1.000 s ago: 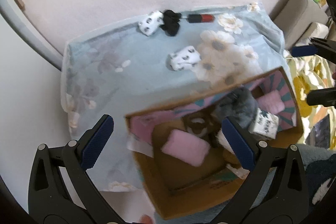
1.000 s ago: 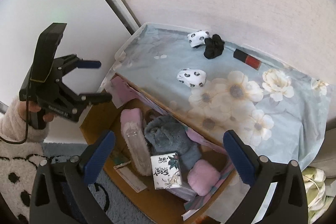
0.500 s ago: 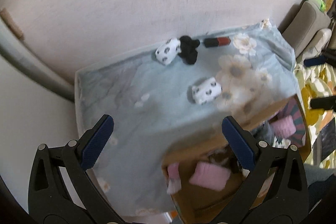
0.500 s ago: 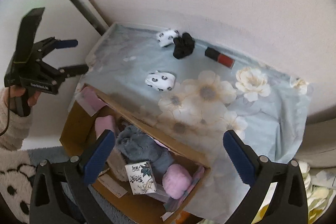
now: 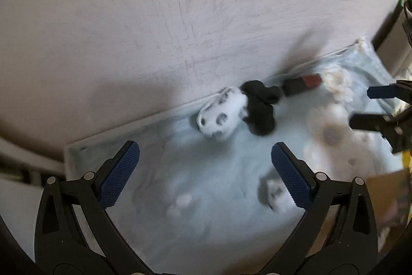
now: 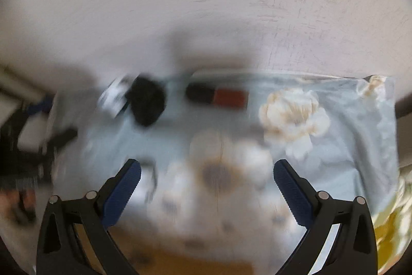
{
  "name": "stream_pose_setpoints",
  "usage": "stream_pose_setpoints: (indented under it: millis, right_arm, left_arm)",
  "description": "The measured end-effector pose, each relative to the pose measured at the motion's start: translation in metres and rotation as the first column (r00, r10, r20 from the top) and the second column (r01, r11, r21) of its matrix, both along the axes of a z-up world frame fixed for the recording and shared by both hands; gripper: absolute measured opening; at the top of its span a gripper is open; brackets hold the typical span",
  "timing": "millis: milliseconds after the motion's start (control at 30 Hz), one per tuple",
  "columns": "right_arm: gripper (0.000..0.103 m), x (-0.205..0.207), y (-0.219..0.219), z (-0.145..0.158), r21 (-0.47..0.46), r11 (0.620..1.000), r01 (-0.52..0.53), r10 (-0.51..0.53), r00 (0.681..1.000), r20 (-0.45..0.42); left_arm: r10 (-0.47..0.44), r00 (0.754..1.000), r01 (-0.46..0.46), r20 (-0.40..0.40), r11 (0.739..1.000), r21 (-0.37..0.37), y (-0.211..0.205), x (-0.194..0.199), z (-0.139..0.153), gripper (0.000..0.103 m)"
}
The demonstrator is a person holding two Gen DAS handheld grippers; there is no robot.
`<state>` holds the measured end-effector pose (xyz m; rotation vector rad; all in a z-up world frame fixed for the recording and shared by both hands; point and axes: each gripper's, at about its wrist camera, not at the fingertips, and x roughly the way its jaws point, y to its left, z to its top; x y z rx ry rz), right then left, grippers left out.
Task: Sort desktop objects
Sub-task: 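Move both open tools back over the bed items, then grasp the white panda-print plush with the left tool while the right tool grasps the black-and-red lipstick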
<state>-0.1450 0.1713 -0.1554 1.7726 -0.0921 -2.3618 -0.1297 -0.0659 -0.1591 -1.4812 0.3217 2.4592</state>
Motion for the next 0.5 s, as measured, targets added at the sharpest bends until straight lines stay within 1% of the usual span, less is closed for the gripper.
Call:
stream_pose_setpoints:
  millis: [100, 233, 333, 367, 433, 500]
  right_arm:
    - [0.103, -0.02, -0.01, -0.018, 0.044, 0.997, 0.059, -0.058, 0.998, -0.021]
    - [0.103, -0.035, -0.019, -0.036, 0.076, 0.991, 0.11, -0.108, 0.994, -0.023]
    - [0.103, -0.041, -0.021, -0.044, 0.082, 0.988, 0.131, -0.129, 0.991, -0.026]
    - [0.103, -0.043, -0.022, -0.046, 0.082, 0.987, 0.136, -0.133, 0.991, -0.03]
    - [0.103, -0.045, -0.023, -0.049, 0.082, 0.986, 0.142, -0.139, 0.989, -0.041]
    - [0.103, -0.047, -0.024, -0.051, 0.103, 0.983, 0.15, -0.144, 0.987, -0.065]
  left_arm:
    - [-0.014, 1.0, 0.014, -0.012, 1.0, -0.025, 0.006, -0.015, -0.019, 0.094]
    - [-0.031, 0.999, 0.031, -0.014, 0.999, -0.034, 0.009, -0.028, -0.038, 0.093]
    - [-0.034, 0.999, 0.034, -0.015, 0.999, -0.023, 0.009, -0.035, -0.045, 0.092]
    - [-0.034, 0.999, 0.034, -0.018, 0.999, -0.018, 0.009, -0.037, -0.047, 0.089]
    - [-0.037, 0.998, 0.037, -0.044, 0.999, -0.002, 0.009, -0.036, -0.047, 0.09]
    - [-0.047, 0.997, 0.047, -0.064, 0.999, -0.008, 0.011, -0.034, -0.048, 0.09]
